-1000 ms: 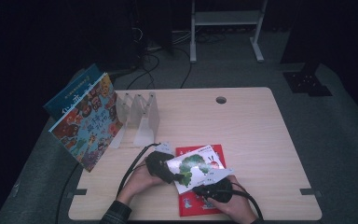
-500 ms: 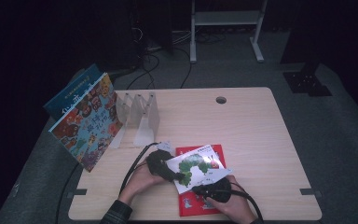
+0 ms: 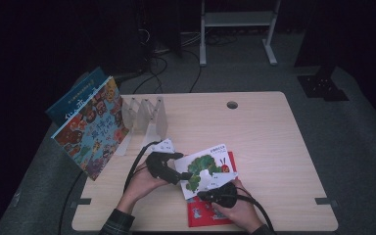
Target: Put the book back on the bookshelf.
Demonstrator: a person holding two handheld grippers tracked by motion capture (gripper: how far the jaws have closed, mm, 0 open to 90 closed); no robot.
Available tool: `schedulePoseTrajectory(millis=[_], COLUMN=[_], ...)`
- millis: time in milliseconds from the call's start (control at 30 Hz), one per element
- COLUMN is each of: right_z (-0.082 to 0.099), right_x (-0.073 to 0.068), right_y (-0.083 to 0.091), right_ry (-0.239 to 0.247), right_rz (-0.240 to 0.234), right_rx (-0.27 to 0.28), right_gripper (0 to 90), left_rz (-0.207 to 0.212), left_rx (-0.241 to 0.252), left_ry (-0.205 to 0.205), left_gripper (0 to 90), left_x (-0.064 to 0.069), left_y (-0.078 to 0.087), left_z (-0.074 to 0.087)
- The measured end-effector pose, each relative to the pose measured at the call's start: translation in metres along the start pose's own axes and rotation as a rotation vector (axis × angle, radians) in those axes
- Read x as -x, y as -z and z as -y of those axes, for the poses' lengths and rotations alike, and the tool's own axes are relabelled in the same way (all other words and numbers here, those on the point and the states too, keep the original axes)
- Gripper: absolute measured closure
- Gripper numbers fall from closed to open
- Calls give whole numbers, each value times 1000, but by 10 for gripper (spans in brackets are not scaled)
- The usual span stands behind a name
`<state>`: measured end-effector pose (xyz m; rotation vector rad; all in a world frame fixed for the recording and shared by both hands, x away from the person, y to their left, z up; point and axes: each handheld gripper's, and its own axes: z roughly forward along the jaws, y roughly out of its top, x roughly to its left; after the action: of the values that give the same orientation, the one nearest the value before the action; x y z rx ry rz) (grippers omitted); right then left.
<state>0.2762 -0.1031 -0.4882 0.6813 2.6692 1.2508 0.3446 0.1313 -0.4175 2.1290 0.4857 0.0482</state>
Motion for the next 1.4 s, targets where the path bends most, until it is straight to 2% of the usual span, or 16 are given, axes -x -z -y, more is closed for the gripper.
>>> schedulePoseTrajectory(millis=[33, 67, 167, 267, 367, 467, 533, 600, 700, 867, 1033, 1200, 1233, 1400], right_z=[0, -1, -2, -2, -4, -5, -5, -7, -8, -8, -6, -5, -5, -4], right_x=[0, 1, 3, 4, 4, 4, 4, 5, 6, 6, 8, 8, 8, 8], right_y=[0, -2, -3, -4, -5, -5, -5, -7, -8, -8, -6, -5, -5, -5], right_ry=[0, -1, -2, -6, -1, -1, 5, 9, 14, 13, 3, 8, 3, 1], right_rz=[0, 0, -2, -4, -1, -10, 1, 17, 24, 24, 29, 32, 30, 27], right_rx=[0, 2, 5, 9, 9, 8, 9, 4, -2, 1, 8, 12, 12, 13], right_gripper=[896, 896, 896, 896, 896, 896, 896, 896, 895, 894, 893, 893, 893, 893], left_rz=[0, -7, -3, 23, 14, 45, 84, 75, 79, 66, 82, 77, 62, 42], left_rx=[0, -5, 9, 51, 51, 61, 38, 13, -6, -24, -12, -12, -12, 5], left_ry=[0, -17, -15, -18, -31, -20, -26, -45, -53, -46, -44, -61, -74, -98], left_gripper=[144, 146, 177, 248, 309, 390, 462, 484, 522, 546, 560, 565, 566, 602], left_x=[0, 2, 3, 7, 9, 10, 13, 17, 17, 15, 15, 17, 17, 17], left_y=[0, 2, 6, 11, 13, 18, 15, 9, 5, -2, -7, -12, -15, -20], left_z=[0, -2, -3, -5, -7, -8, -8, -8, -7, -1, 5, 9, 11, 17])
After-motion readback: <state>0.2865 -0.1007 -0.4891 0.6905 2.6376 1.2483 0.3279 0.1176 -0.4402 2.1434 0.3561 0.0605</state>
